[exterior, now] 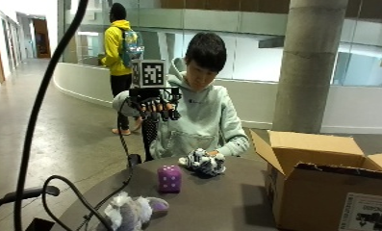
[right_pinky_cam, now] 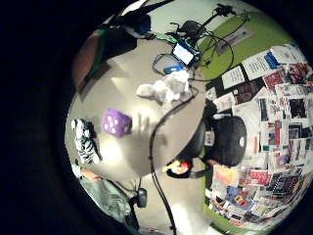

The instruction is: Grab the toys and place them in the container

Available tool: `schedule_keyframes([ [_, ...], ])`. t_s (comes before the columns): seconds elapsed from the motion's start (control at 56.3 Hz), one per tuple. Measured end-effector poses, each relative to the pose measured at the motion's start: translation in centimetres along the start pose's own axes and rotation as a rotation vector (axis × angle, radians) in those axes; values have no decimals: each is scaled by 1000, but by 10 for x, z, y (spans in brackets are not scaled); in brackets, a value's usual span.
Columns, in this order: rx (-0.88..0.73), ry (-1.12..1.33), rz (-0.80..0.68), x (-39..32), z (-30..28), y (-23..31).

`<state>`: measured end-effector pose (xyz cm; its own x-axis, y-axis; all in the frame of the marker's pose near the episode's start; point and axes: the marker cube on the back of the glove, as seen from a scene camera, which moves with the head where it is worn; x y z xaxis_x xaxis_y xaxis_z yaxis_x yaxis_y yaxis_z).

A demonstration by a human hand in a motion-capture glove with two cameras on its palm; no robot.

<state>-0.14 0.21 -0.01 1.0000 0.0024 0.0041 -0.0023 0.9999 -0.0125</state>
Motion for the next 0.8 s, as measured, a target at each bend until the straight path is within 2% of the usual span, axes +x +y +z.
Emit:
schedule_keyframes([
  [0.515, -116, -34, -73, -35, 22, -40],
  [0.745, -54, 29, 75, 10, 14, -71],
  [0.799, -79, 30, 63, 28, 20, -84],
])
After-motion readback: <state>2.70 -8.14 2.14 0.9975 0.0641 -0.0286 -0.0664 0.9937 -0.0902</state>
